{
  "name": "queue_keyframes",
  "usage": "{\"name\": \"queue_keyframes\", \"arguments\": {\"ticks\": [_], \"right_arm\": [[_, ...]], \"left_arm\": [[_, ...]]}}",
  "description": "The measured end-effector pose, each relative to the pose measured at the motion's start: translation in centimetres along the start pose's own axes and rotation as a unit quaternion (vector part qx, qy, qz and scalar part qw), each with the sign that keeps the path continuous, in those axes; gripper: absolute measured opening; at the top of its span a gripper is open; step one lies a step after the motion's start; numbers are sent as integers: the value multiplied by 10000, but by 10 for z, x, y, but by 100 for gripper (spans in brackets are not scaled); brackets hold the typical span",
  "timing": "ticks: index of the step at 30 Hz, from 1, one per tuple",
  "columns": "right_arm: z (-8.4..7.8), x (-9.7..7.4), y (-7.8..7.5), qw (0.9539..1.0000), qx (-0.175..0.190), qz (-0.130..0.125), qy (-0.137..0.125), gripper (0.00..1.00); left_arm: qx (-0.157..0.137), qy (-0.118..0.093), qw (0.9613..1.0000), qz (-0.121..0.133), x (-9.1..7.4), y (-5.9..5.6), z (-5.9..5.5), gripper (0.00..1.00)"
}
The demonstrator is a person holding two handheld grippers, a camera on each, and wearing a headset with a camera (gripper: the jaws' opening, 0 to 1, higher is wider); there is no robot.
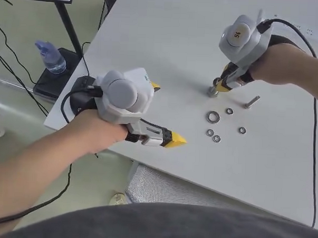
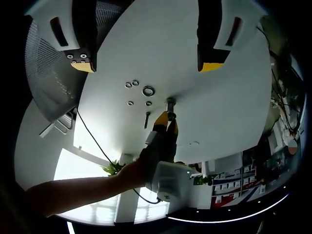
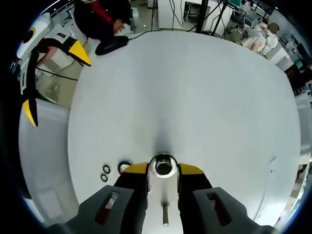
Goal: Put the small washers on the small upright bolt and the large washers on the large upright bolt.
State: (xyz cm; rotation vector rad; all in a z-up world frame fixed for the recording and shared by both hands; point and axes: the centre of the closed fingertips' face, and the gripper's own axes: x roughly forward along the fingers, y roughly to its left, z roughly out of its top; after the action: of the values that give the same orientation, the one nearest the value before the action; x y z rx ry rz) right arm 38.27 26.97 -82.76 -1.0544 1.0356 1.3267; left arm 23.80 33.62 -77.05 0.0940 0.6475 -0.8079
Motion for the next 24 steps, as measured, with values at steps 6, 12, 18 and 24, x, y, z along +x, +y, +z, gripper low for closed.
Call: {"name": "queue_keyframes", "arguments": {"ticks": [6, 12, 18, 24], "right_arm": [[-3, 6, 0, 10000, 11, -30, -20, 22], [-6, 9, -1, 9999, 30, -75, -68, 22], [-7, 6, 2, 9999, 65, -46, -79, 22], [-9, 8, 4, 10000, 77, -27, -46, 22]], "left_arm": [[-6, 37, 10000, -8, -1, -1, -3, 84], [-29, 43, 10000, -12, -1, -3, -4, 83], [-59, 78, 9999, -32, -1, -4, -6, 82], [-75, 90, 9999, -48, -1, -4, -7, 81]]}}
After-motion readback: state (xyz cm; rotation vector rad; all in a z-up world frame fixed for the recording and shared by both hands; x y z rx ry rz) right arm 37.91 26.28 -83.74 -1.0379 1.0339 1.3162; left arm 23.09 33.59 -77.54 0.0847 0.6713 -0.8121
